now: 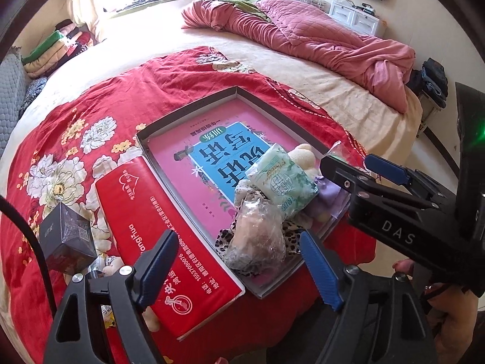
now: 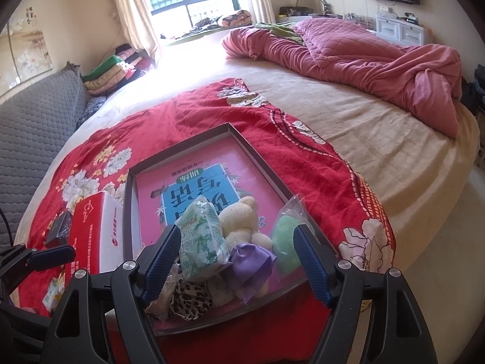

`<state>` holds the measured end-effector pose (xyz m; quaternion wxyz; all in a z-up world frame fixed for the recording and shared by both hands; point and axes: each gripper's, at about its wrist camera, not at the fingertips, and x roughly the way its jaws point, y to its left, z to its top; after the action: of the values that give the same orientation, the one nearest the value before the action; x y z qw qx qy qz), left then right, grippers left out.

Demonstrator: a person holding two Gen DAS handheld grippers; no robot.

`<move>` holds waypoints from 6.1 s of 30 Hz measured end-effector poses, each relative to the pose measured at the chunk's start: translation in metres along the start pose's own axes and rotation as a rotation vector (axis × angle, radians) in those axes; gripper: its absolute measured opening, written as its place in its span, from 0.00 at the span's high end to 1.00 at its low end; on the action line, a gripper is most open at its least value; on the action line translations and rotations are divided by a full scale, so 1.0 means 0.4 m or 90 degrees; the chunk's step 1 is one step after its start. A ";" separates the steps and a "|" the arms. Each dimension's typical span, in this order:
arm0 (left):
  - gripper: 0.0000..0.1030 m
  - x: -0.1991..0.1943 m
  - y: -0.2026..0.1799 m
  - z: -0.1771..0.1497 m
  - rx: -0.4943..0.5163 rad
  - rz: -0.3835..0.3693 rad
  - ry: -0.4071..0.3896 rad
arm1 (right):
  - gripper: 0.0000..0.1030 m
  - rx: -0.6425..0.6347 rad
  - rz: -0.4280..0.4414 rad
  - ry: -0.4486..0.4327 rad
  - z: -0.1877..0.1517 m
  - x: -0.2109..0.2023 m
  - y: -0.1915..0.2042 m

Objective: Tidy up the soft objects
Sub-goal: 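Move both open tools back from the tray, then move both open tools toward the items left on the bedspread, then grasp the yellow snack bag with the right tool, then grasp the white Flower tissue pack with the left tool while the right tool holds the snack bag, then carry the tissue pack and the snack bag over the pink book tray with both tools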

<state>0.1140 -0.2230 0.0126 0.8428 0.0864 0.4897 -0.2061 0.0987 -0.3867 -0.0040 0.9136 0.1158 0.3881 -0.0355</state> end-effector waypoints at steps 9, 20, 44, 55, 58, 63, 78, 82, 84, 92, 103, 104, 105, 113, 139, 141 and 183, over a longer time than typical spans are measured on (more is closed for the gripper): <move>0.21 -0.058 0.051 -0.020 -0.027 0.011 -0.021 | 0.25 -0.022 0.002 -0.024 0.009 -0.057 0.041; 0.21 -0.127 0.102 -0.052 -0.051 0.026 -0.049 | 0.25 -0.056 0.009 -0.072 0.027 -0.143 0.120; 0.21 -0.284 0.273 -0.160 -0.128 0.071 -0.095 | 0.24 -0.177 0.070 -0.086 0.002 -0.248 0.362; 0.21 -0.303 0.336 -0.204 -0.158 0.083 -0.095 | 0.24 -0.216 0.087 -0.077 -0.022 -0.255 0.427; 0.21 -0.303 0.351 -0.216 -0.165 0.084 -0.092 | 0.24 -0.226 0.090 -0.074 -0.028 -0.255 0.439; 0.21 -0.299 0.381 -0.235 -0.181 0.086 -0.086 | 0.24 -0.241 0.095 -0.065 -0.041 -0.244 0.460; 0.21 -0.258 0.526 -0.321 -0.263 0.114 -0.053 | 0.24 -0.285 0.113 -0.032 -0.093 -0.196 0.518; 0.21 -0.225 0.551 -0.351 -0.273 0.115 -0.032 | 0.24 -0.303 0.123 -0.017 -0.118 -0.171 0.550; 0.21 -0.209 0.558 -0.364 -0.276 0.117 -0.023 | 0.24 -0.313 0.126 -0.010 -0.132 -0.160 0.567; 0.21 -0.153 0.575 -0.397 -0.280 0.115 0.001 | 0.24 -0.357 0.143 0.018 -0.180 -0.114 0.628; 0.21 -0.067 0.602 -0.429 -0.288 0.090 0.040 | 0.24 -0.382 0.171 0.074 -0.210 -0.032 0.692; 0.21 -0.063 0.606 -0.429 -0.291 0.085 0.041 | 0.24 -0.383 0.173 0.080 -0.209 -0.024 0.698; 0.21 -0.058 0.610 -0.431 -0.295 0.080 0.044 | 0.24 -0.386 0.174 0.088 -0.208 -0.013 0.707; 0.21 -0.040 0.625 -0.442 -0.296 0.077 0.050 | 0.27 -0.395 0.165 0.185 -0.214 0.105 0.763; 0.21 0.021 0.653 -0.434 -0.314 0.052 0.059 | 0.61 -0.346 0.189 0.259 -0.237 0.288 0.769; 0.22 0.030 0.651 -0.431 -0.314 0.048 0.059 | 0.61 -0.332 0.199 0.256 -0.233 0.278 0.761; 0.56 -0.228 0.305 -0.161 -0.155 0.034 -0.125 | 0.61 -0.140 0.228 -0.004 0.014 -0.087 0.399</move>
<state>0.0762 -0.0669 0.0516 0.8959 -0.0244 0.4241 -0.1302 0.1029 -0.2341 0.0541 0.9135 0.0826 0.3603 0.1698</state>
